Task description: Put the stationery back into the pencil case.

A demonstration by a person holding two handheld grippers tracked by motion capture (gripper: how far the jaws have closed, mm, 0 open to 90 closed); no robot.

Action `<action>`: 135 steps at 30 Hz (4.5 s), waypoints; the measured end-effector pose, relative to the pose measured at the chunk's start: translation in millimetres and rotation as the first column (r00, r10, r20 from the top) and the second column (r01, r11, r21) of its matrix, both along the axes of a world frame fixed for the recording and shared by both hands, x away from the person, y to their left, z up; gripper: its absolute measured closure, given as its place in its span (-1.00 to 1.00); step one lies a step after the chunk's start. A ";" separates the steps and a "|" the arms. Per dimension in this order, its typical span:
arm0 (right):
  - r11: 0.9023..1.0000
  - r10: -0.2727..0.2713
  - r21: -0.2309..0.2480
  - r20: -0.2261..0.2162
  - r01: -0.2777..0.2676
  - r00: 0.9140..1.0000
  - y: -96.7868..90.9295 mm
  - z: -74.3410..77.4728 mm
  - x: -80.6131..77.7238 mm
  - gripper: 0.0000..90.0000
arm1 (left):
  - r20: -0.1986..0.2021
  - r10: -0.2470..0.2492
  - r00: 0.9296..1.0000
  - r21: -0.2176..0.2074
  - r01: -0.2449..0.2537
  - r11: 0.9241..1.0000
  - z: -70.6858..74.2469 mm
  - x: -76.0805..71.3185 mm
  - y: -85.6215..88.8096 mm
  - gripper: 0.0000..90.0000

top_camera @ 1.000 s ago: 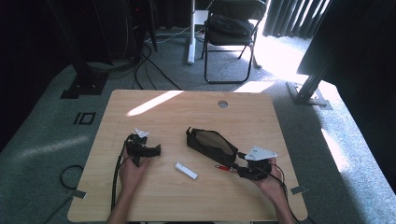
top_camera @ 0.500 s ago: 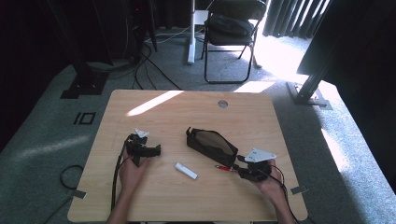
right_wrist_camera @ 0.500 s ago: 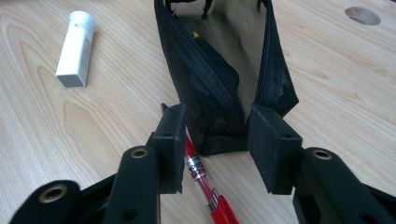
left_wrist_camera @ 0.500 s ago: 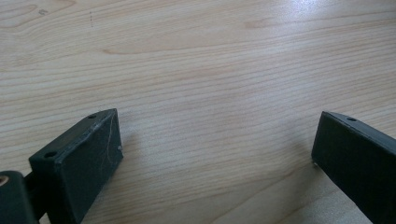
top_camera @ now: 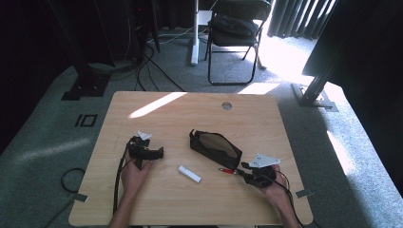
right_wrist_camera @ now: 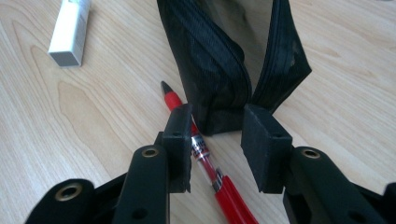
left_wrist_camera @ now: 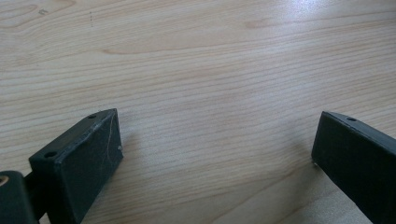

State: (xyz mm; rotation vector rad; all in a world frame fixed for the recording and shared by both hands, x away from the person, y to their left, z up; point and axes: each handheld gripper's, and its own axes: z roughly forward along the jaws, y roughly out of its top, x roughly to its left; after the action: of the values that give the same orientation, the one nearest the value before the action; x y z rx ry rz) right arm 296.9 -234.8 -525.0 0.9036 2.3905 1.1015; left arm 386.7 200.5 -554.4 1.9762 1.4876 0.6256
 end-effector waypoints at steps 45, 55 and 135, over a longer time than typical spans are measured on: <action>0.997 0.047 -0.055 -0.105 -0.053 0.993 6.4 -24.4 6.1 0.72 | 0.000 0.000 1.000 0.000 0.000 1.000 0.0 0.0 0.0 -0.96; 0.995 0.057 -0.069 -0.115 -0.065 0.992 9.3 -23.1 3.7 0.75 | 0.000 0.000 1.000 -0.001 0.000 1.000 0.0 -0.1 0.0 -0.96; 0.991 0.132 -0.024 0.006 -0.131 0.991 18.1 4.2 -15.3 0.77 | 0.000 -0.001 1.000 0.001 0.001 1.000 0.0 0.0 0.1 -0.96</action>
State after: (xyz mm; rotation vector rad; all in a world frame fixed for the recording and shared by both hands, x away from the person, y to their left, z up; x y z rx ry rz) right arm 281.6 -216.7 -520.8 0.7415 2.4817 1.1188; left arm 386.7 200.6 -554.4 1.9770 1.4868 0.6257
